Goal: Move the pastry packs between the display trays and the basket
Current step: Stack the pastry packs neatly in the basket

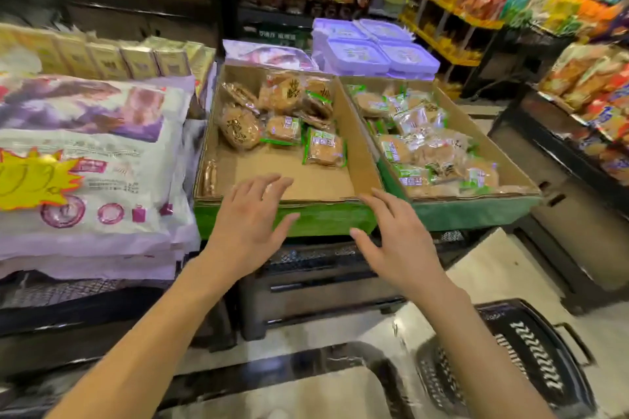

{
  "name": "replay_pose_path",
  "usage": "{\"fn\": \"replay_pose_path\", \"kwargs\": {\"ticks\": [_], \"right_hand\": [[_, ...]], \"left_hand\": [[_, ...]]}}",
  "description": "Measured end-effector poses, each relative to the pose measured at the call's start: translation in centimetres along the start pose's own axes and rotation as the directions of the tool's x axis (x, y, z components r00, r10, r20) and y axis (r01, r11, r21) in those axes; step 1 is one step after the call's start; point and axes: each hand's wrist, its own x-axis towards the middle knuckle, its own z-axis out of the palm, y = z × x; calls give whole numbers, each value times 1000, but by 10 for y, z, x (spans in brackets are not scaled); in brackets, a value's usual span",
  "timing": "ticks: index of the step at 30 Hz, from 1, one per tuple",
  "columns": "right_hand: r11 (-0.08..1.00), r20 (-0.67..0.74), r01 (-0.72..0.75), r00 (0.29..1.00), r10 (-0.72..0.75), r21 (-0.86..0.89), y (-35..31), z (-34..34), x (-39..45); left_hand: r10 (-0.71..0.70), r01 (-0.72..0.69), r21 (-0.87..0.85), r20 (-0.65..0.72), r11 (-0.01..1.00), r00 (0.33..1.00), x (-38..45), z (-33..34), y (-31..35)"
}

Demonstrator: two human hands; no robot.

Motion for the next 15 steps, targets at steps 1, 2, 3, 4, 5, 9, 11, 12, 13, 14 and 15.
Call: {"fn": "replay_pose_path", "kwargs": {"ticks": [1, 2, 3, 4, 5, 9, 11, 12, 13, 14, 15], "right_hand": [[1000, 2, 9, 1000, -9, 8, 6, 3, 16], [1000, 7, 18, 1000, -18, 14, 12, 5, 32], [999, 15, 30, 999, -30, 19, 18, 8, 49], [999, 25, 41, 999, -42, 22, 24, 12, 66], [998, 33, 52, 998, -53, 23, 31, 16, 84], [997, 119, 71, 990, -72, 15, 56, 39, 156], [995, 190, 96, 977, -97, 12, 67, 52, 191], [995, 233, 102, 967, -104, 17, 72, 58, 210], [994, 276, 103, 956, -105, 22, 76, 66, 228], [995, 312, 103, 945, -102, 14, 80, 72, 246], [993, 337, 114, 935, -109, 4, 83, 79, 263]], "left_hand": [[-15, 15, 2, 4, 1000, 1000, 12, 6, -4], [-25, 25, 7, 10, 1000, 1000, 24, 13, -9], [-36, 35, 16, 20, 999, 999, 35, 19, -14], [-51, 50, 30, 38, 998, 998, 47, 25, -20], [-72, 69, 46, 58, 997, 996, 57, 31, -26], [-177, 164, 102, 140, 981, 974, 86, 56, -50], [-213, 201, 112, 113, 973, 970, 96, 64, -57], [-238, 224, 127, 103, 966, 966, 101, 66, -58], [-269, 254, 144, 101, 956, 958, 106, 68, -59], [-298, 280, 165, 98, 946, 949, 111, 70, -60], [-326, 305, 181, 98, 935, 940, 115, 72, -61]]}}
